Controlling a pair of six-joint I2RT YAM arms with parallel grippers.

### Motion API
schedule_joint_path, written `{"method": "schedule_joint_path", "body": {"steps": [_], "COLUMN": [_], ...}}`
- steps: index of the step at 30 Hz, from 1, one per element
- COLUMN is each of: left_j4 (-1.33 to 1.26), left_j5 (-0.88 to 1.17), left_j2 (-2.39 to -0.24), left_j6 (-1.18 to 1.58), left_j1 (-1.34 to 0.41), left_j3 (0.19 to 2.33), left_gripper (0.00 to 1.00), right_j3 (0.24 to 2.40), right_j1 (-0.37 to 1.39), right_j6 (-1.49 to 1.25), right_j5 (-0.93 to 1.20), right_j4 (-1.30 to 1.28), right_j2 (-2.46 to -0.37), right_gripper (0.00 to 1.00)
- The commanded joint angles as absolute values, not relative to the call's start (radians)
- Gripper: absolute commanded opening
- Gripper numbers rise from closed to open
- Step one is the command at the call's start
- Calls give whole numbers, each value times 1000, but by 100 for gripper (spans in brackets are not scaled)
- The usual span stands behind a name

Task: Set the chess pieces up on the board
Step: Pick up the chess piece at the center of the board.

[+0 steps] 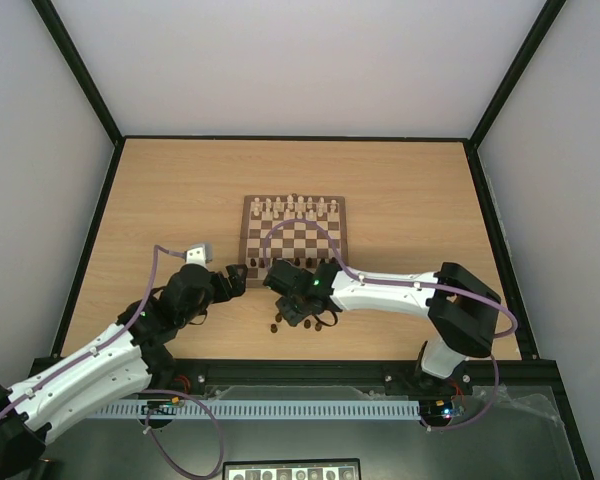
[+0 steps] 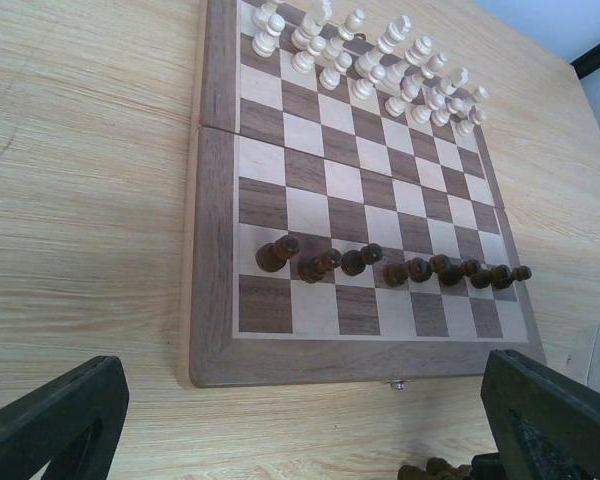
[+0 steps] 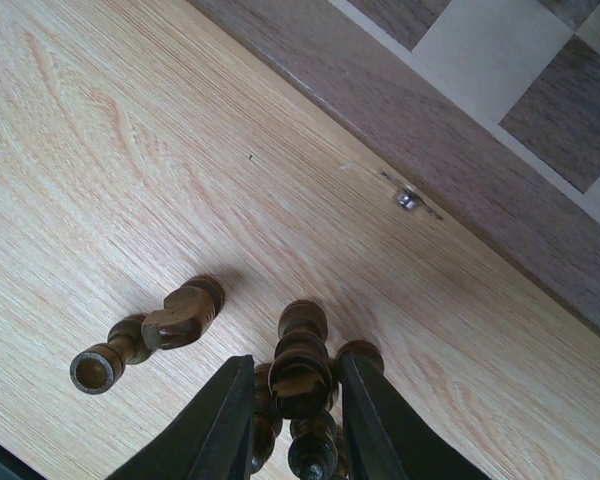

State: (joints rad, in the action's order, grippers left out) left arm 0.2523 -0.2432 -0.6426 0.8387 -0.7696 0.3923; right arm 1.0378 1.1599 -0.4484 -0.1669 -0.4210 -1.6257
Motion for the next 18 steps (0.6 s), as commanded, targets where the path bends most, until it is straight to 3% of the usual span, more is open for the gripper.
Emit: {"method": "schedule_joint_path", "body": {"steps": [1,9,18], "left_j4": [239,258,285], "left_j5": [-253,-260,-270], "left_j2": [-650,-649,-638], "left_j6": [839,830,814], "left_j1": [-776,-776,-776], "left_j3": [414,444,483], "left_gripper": [100,100,100], "right_j3": [1069,1097,1183], "right_j1": [1167,1168,1155], "right_j6": [-437,-434,-424], "right_j5": [-170,-179,-240], "right_j4": [-450,-463,-522], "right_j2": [-1648,-1650,-1605], "right_gripper": [25,17,16]}}
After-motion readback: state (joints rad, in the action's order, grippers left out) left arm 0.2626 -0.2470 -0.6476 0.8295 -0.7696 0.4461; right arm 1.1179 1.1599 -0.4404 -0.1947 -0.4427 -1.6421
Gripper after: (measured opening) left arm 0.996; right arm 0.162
